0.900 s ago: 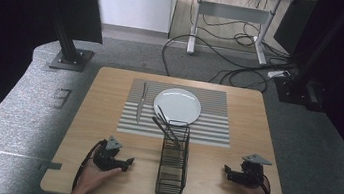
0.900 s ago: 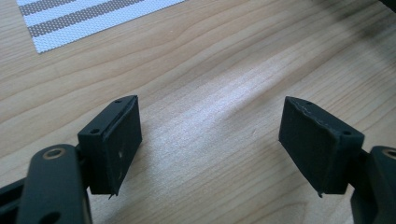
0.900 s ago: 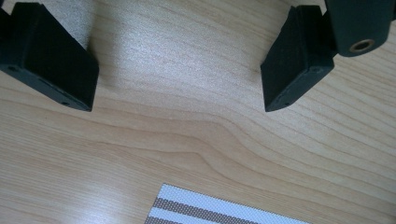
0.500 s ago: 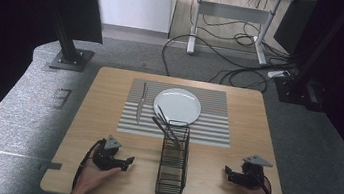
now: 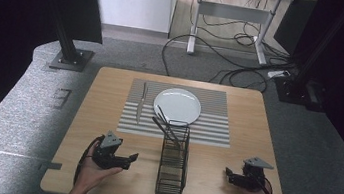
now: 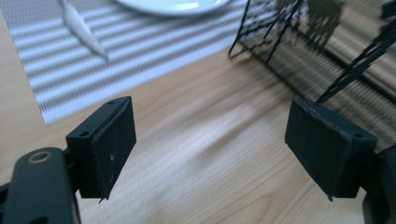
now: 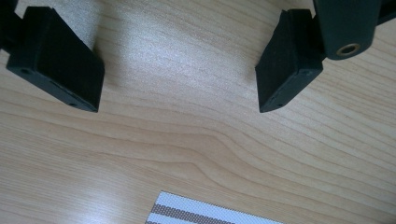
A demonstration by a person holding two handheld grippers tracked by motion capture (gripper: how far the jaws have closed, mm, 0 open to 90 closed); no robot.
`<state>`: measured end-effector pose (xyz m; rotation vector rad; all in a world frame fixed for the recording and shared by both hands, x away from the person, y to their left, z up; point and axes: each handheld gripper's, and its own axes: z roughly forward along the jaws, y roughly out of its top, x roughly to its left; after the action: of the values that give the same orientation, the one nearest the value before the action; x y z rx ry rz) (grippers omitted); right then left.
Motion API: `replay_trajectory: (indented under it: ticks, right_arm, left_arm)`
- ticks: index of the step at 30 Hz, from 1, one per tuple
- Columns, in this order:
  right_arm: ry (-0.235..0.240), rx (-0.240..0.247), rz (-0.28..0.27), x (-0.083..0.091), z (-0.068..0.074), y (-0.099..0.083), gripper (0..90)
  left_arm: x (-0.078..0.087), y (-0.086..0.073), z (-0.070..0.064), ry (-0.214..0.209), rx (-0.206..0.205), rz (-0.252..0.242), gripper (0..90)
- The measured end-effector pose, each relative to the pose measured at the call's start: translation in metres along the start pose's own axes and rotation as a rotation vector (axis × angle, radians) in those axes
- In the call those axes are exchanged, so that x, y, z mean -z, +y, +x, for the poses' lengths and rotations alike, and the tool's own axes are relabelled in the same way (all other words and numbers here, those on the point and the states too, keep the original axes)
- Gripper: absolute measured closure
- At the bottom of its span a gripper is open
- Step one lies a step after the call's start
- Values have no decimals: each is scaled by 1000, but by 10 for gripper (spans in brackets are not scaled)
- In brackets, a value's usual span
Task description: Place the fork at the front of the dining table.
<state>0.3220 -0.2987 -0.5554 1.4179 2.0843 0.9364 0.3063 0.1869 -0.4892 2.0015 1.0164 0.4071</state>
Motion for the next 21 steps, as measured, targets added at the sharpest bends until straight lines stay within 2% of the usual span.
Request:
replay_trajectory:
  ticks: [5,6,8,9,12,15,21]
  right_arm:
    - [-3,-4,-1,0,0,0,154]
    - [-4,-4,0,0,0,0,154]
    - [-5,-3,0,0,0,0,155]
    - [-5,-3,0,0,0,0,155]
    - [-5,-4,-1,1,0,0,157]
    - [-7,-5,-1,1,0,-1,157]
    - [-10,-9,-1,1,0,-1,158]
  left_arm:
    - [13,22,-10,-17,-37,-54,172]
    - [13,22,-10,-17,-37,-54,177]
    - [16,34,-15,-15,-71,-60,185]
    - [16,34,-15,-15,-71,-60,188]
    - [18,47,-19,-22,-94,-69,201]
    - [18,57,-22,-24,-104,-76,223]
    - [10,73,-22,-52,-89,-96,268]
